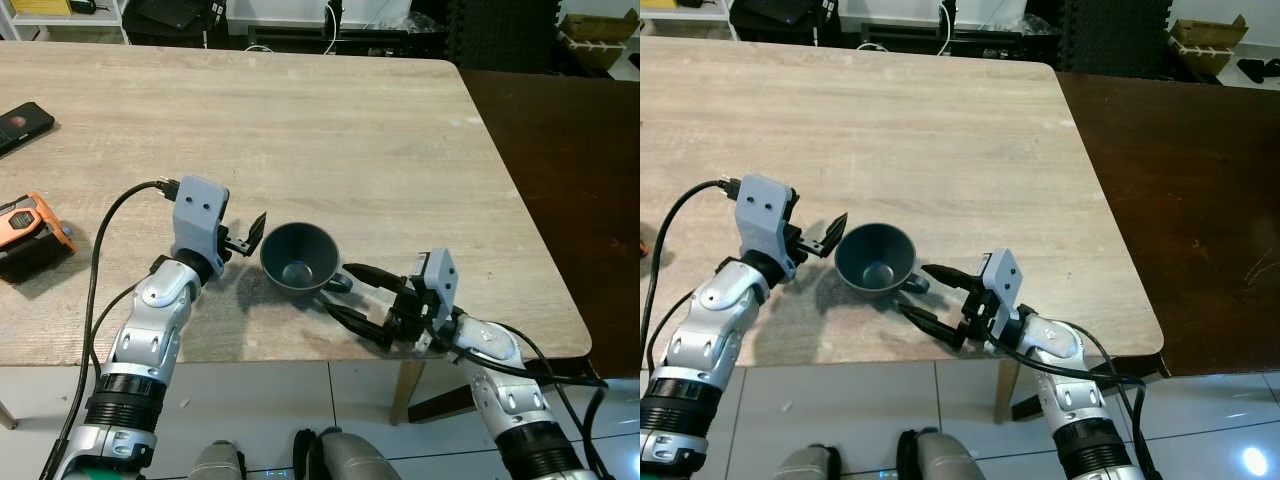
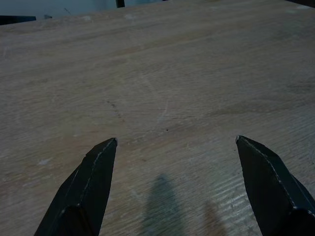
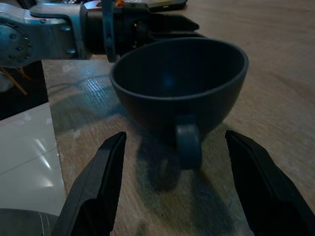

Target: Setting the table

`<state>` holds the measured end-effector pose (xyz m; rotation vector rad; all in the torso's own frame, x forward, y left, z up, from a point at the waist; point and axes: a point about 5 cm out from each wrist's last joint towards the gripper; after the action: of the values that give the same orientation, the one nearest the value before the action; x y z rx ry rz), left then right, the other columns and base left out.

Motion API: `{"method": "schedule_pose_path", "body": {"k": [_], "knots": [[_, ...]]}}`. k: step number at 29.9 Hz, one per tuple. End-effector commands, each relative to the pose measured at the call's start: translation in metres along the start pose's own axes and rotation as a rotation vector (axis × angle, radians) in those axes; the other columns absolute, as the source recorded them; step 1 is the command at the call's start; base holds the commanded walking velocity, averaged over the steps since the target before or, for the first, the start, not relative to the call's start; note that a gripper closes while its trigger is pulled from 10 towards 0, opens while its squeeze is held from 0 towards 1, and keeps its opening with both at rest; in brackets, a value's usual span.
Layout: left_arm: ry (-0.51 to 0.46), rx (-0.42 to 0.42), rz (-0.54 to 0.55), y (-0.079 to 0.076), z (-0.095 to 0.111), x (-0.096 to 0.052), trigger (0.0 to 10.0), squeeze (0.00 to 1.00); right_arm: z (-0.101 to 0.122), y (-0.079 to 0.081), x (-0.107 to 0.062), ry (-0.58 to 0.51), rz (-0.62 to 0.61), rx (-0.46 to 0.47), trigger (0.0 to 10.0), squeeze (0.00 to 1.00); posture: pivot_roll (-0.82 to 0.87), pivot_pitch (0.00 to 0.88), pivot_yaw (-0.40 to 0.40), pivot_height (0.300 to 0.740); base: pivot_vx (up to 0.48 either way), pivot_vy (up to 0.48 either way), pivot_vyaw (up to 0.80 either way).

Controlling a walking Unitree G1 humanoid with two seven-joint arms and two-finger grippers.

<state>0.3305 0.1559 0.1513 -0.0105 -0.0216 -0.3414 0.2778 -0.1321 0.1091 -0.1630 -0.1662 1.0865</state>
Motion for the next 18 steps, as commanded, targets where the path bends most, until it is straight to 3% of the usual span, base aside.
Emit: {"method": "schedule_pose_path", "body": {"k": [1, 11, 12, 13, 14, 16, 17, 18], "knots": [[0.017, 0.002, -0.013, -0.0024, -0.0031, 0.0005, 10.0, 0.0, -0.005, 0.0, -0.0006, 0.03, -0.002, 0.012, 10.0, 0.0, 0.11, 0.092, -0.005, 0.74, 0.0, 0.0, 0.0], [0.015, 0.005, -0.005, -0.0011, -0.0031, -0.0006, 10.0, 0.0, -0.0075, -0.005, 0.0048, 0.034, -0.013, 0.029, 10.0, 0.0, 0.12, 0.092, -0.013, 0.74, 0.0, 0.0, 0.0], [0.015, 0.006, -0.003, -0.0006, -0.0028, -0.0007, 10.0, 0.0, -0.0067, -0.0065, 0.0061, 0.027, -0.014, 0.036, 9.2, 0.0, 0.12, 0.093, -0.015, 0.74, 0.0, 0.0, 0.0], [0.015, 0.006, -0.003, -0.0006, -0.0028, -0.0007, 10.0, 0.0, -0.0067, -0.0065, 0.0061, 0.027, -0.014, 0.036, 9.2, 0.0, 0.12, 0.093, -0.015, 0.74, 0.0, 0.0, 0.0], [0.014, 0.007, -0.001, -0.0003, -0.0026, -0.0007, 10.0, 0.0, -0.0058, -0.0078, 0.0068, 0.023, -0.016, 0.04, 8.5, 0.0, 0.12, 0.093, -0.015, 0.74, 0.0, 0.0, 0.0], [0.014, 0.007, -0.001, -0.0003, -0.0026, -0.0007, 10.0, 0.0, -0.0058, -0.0078, 0.0068, 0.023, -0.016, 0.04, 8.5, 0.0, 0.12, 0.093, -0.015, 0.74, 0.0, 0.0, 0.0], [0.014, 0.007, 0.0, 0.0, -0.0025, -0.0008, 10.0, 0.0, -0.005, -0.0088, 0.0073, 0.016, -0.018, 0.042, 6.6, 0.0, 0.12, 0.094, -0.016, 0.74, 0.0, 0.0, 0.0], [0.014, 0.007, 0.001, 0.0002, -0.0025, -0.0009, 10.0, 0.0, -0.0045, -0.0097, 0.0074, 0.012, -0.021, 0.042, 7.1, 0.0, 0.12, 0.093, -0.015, 0.74, 0.0, 0.0, 0.0]]}}
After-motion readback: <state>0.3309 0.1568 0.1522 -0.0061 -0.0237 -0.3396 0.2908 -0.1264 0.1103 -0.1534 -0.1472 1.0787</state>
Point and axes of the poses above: a point about 5 cm out from each wrist's last joint towards the gripper, its own x axis pointing out of the wrist towards the gripper, its own z axis along the axis of the wrist's last joint, y = z × x, and after that the axes turned 9 degrees about -x, right-handed
